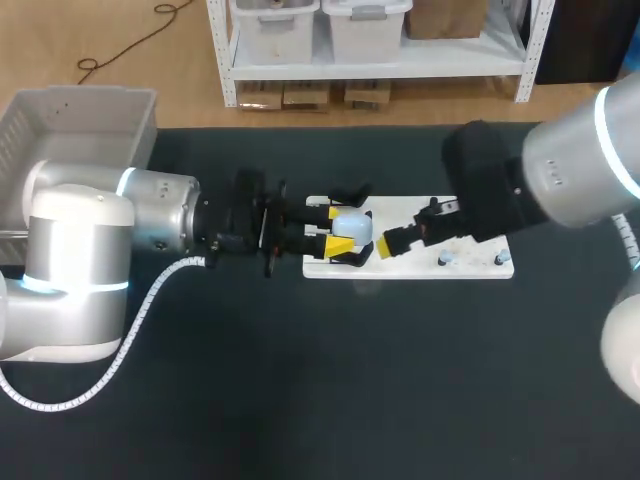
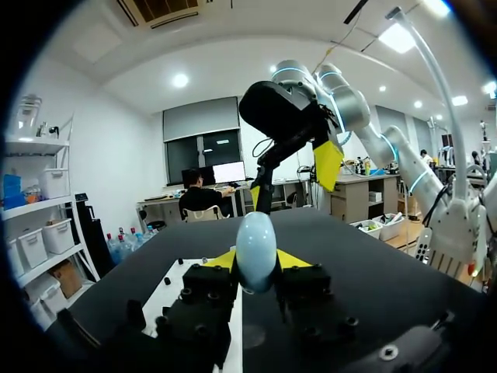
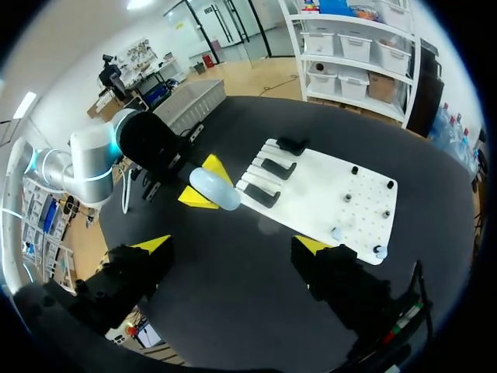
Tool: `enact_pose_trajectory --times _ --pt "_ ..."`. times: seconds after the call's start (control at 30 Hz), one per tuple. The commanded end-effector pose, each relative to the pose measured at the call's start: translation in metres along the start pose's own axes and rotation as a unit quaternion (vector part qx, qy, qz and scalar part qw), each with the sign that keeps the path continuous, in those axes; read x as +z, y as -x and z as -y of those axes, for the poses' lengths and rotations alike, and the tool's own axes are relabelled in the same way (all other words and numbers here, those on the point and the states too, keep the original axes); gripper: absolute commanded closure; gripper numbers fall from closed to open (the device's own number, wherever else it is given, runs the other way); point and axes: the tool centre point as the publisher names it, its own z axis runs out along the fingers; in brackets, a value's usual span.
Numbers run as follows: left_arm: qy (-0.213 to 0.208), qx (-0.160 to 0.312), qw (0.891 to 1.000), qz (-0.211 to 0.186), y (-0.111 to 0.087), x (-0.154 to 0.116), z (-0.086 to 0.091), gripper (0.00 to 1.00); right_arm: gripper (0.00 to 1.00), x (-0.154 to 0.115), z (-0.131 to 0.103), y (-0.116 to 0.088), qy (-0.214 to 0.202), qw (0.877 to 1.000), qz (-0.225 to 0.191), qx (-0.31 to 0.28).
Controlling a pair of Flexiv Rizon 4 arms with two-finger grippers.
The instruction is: Pick up each earbud case from the left stands, insert the matching earbuds, close the lid, and place the case in the box.
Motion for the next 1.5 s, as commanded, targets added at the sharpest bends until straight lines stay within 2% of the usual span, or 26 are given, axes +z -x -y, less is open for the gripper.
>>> enact_pose_trajectory --times 0.03,0.37,1.5 --pt "-0.002 0.000 1.000 0.000 -0.001 0.000 -0.001 1.00 0.00 0.012 -0.008 0.002 -0.014 1.000 0.001 0.001" --pt "-0.002 0.000 1.000 0.000 -0.001 0.000 -0.001 1.00 0.00 0.023 -0.013 0.004 -0.014 1.000 -0.004 0.002" --pt "-0.002 0.000 1.000 0.000 -0.001 0.000 -0.001 1.00 0.00 0.038 -0.002 0.019 -0.015 1.000 -0.011 0.014"
